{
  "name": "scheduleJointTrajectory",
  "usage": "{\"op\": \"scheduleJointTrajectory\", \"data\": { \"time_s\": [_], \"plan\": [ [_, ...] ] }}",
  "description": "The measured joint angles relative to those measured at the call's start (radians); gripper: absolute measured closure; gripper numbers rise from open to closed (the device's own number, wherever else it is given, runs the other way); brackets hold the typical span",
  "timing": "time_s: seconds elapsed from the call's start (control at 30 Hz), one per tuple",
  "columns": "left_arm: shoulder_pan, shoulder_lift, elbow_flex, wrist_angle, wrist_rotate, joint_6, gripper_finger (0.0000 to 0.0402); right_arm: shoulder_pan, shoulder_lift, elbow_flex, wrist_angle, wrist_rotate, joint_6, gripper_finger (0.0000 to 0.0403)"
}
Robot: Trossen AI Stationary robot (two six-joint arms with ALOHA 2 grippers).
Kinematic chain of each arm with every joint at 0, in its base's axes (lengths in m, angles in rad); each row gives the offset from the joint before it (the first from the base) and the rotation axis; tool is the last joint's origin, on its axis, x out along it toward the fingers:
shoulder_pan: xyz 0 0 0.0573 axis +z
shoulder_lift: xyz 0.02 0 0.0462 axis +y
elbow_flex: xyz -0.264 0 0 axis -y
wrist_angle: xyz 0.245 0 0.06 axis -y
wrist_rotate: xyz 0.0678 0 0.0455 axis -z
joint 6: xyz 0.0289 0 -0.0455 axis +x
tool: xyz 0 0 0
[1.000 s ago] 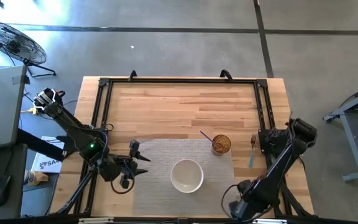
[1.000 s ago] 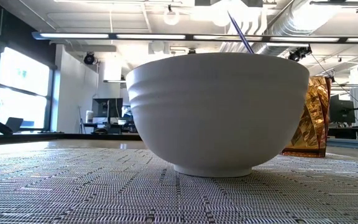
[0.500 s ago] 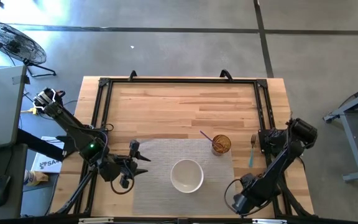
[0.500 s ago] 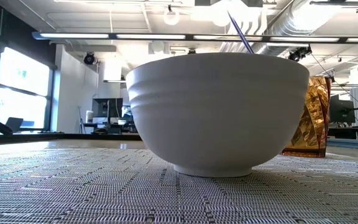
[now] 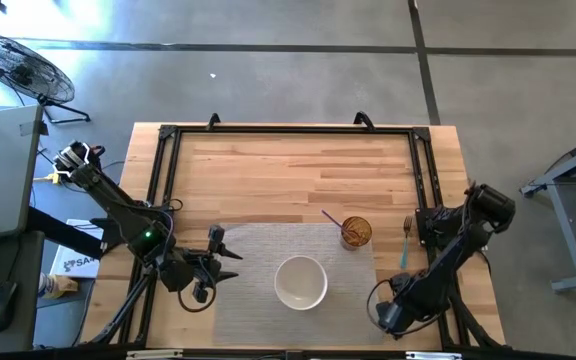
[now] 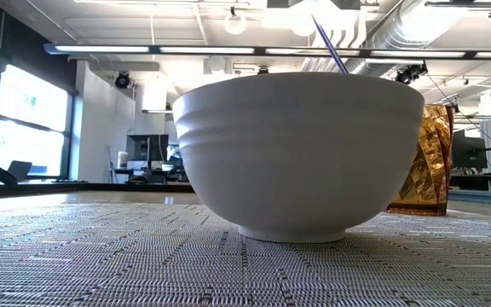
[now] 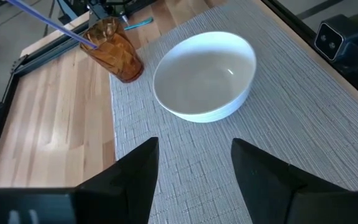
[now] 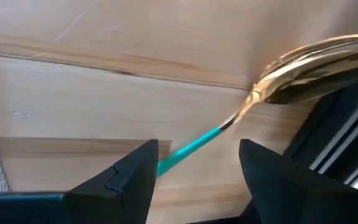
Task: Pick & Place Utensil
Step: Put the green spoon into the white bowl
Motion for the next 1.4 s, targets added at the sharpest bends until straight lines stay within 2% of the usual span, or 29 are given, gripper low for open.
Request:
{"op": "scheduleJointTrajectory", "data": {
  "time_s": [0.27,0.6,0.73,0.93,1.2,1.4],
  "plan": [
    [0.000,0.000,0.000,0.000,0.003,0.000,0.0204,-0.003,-0.005,-0.043,0.078,0.011,-0.037,0.0198],
    [0.000,0.000,0.000,0.000,0.003,0.000,0.0204,-0.002,-0.009,-0.044,0.126,0.039,-0.086,0.0254],
    [0.000,0.000,0.000,0.000,0.004,-0.001,0.0204,0.000,-0.032,-0.047,0.118,0.088,-0.101,0.0276],
    [0.000,0.000,0.000,0.000,0.004,-0.001,0.0204,-0.004,-0.070,-0.047,0.121,0.246,-0.126,0.0294],
    [0.000,0.000,0.000,0.000,0.005,-0.003,0.0204,-0.005,-0.072,-0.046,0.078,0.160,-0.086,0.0293],
    [0.000,0.000,0.000,-0.001,0.005,-0.011,0.0204,-0.010,-0.073,-0.046,0.059,0.167,-0.076,0.0292]
  ]
}}
